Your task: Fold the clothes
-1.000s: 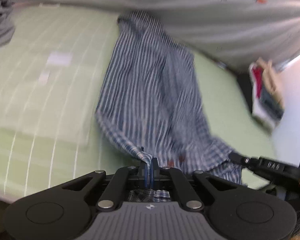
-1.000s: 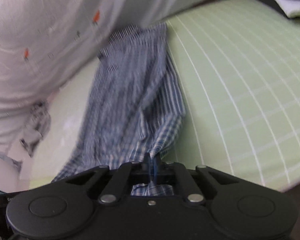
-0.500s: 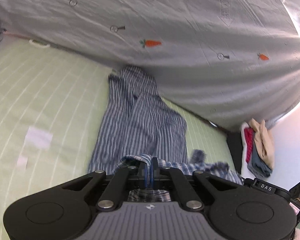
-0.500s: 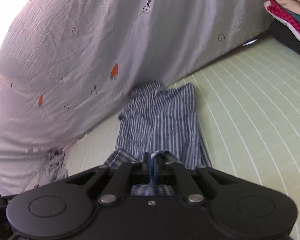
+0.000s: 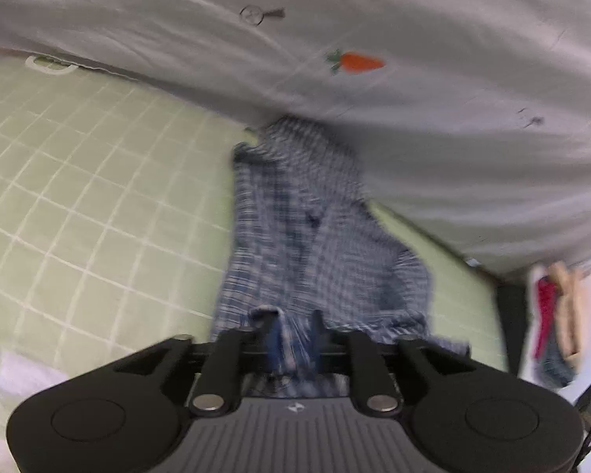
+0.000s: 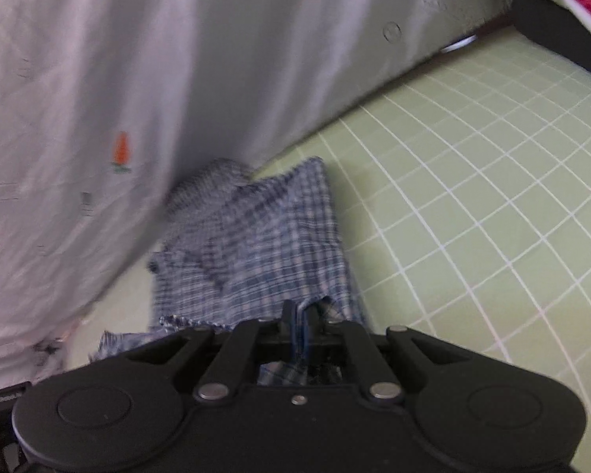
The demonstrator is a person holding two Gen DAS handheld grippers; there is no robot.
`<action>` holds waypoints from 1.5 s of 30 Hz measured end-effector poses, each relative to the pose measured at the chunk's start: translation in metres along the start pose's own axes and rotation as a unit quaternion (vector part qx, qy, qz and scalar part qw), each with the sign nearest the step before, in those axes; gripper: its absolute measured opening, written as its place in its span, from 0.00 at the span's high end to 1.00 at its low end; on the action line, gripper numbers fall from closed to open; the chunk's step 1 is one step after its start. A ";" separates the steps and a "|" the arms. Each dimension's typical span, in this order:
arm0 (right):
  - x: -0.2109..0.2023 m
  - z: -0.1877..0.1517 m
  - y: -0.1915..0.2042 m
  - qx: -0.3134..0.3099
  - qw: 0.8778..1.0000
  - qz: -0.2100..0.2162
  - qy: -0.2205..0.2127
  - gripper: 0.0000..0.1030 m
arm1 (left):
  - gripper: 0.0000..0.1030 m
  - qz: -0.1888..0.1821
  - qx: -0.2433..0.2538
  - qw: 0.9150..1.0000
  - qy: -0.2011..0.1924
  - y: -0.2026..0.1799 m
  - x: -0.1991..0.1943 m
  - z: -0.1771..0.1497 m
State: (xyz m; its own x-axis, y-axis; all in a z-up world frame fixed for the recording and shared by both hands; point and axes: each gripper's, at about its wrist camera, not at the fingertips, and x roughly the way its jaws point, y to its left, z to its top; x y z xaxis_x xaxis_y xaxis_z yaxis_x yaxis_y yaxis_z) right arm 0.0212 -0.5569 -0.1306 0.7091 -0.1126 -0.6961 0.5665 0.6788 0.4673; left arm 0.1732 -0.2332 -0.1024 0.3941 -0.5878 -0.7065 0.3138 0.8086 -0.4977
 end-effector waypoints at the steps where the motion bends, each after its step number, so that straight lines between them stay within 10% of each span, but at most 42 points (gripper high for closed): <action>1: 0.000 0.001 0.003 -0.017 1.000 -0.023 -0.013 0.63 | 0.59 0.011 0.005 1.000 -0.004 0.002 0.000 0.002; 2: -0.002 0.003 0.006 -0.034 0.998 -0.046 -0.028 0.45 | 0.54 0.021 0.009 1.000 -0.009 0.004 -0.002 0.004; 7: -0.021 -0.002 0.003 -0.061 0.993 -0.080 -0.067 0.27 | 0.40 0.052 -0.007 0.998 -0.026 0.024 -0.021 -0.006; 23: -0.020 -0.055 -0.004 -0.046 0.995 -0.075 0.045 0.22 | 0.36 0.063 -0.066 0.994 0.059 0.036 -0.026 -0.083; 30: -0.037 -0.069 -0.043 0.084 0.992 -0.040 0.081 0.22 | 0.35 -0.022 -0.197 0.978 0.071 0.060 -0.038 -0.110; 41: -0.035 -0.105 -0.116 0.391 0.909 0.105 0.103 0.19 | 0.31 -0.107 -0.344 0.927 0.108 0.080 -0.008 -0.137; 45: -0.022 -0.115 -0.120 0.445 0.876 0.144 0.116 0.26 | 0.58 -0.125 -0.374 0.913 0.101 0.084 -0.001 -0.139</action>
State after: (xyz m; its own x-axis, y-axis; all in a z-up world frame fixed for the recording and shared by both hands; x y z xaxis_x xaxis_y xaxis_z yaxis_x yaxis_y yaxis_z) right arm -0.1109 -0.5522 -0.2342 0.8305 0.1903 -0.5236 0.5545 -0.1914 0.8099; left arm 0.0792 -0.1608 -0.2133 0.1990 -0.8009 -0.5647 -0.3359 0.4856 -0.8071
